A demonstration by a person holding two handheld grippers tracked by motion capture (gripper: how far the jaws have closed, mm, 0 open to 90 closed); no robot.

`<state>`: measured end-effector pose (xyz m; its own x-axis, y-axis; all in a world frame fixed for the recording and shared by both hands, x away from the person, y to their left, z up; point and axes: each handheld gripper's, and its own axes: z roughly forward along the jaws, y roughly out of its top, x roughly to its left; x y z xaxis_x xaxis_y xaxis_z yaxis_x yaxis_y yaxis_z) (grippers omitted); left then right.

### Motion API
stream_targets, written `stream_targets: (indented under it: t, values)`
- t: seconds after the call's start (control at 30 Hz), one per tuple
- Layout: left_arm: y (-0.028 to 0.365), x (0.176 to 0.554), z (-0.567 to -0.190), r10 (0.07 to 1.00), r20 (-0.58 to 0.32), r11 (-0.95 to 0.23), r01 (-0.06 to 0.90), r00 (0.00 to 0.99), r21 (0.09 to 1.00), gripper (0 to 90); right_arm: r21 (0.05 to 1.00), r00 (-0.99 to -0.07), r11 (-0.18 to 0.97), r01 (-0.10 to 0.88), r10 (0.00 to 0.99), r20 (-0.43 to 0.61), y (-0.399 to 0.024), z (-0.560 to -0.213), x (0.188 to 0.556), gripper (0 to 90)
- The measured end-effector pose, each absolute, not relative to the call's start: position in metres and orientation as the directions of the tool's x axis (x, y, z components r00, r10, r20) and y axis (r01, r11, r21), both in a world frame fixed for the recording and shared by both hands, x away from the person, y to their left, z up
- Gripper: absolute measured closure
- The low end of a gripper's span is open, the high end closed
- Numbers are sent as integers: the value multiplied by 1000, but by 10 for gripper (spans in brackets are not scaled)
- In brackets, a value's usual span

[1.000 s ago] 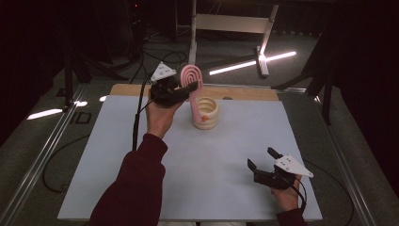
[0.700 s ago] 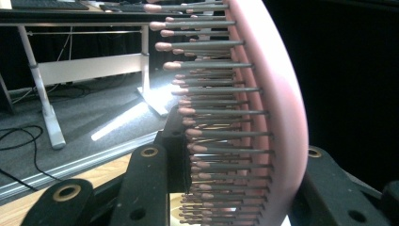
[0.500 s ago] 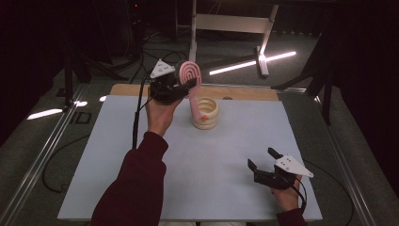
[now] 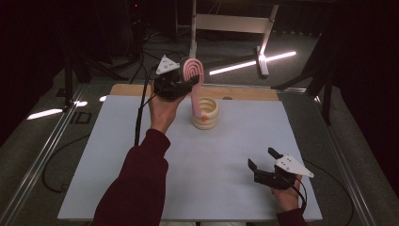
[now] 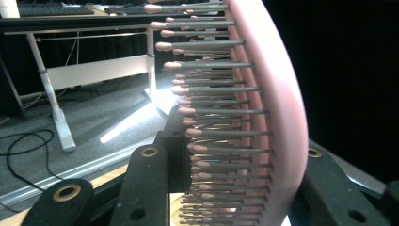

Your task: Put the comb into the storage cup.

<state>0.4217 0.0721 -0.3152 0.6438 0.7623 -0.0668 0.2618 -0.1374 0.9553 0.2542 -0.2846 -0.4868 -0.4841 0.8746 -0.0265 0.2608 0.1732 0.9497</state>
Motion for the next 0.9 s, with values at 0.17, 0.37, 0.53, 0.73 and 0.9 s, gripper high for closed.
stream_targets:
  t: [0.17,0.37,0.53,0.73,0.9]
  values:
    - [71,426,-314,766,-64,-140,264,639,954,638,950,-484,172,262,875,-25,-285,-487,254,108]
    - [71,430,-314,769,-81,-117,263,634,958,638,950,-485,170,262,874,-23,-285,-487,254,108]
    - [68,432,-316,773,-84,-109,262,629,959,638,949,-490,176,260,871,-28,-284,-487,254,108]
    - [66,435,-319,776,-86,-108,266,625,958,638,950,-490,175,260,871,-26,-284,-487,254,109]
    - [61,436,-322,776,-75,-118,262,626,958,638,950,-490,174,260,872,-26,-284,-486,254,109]
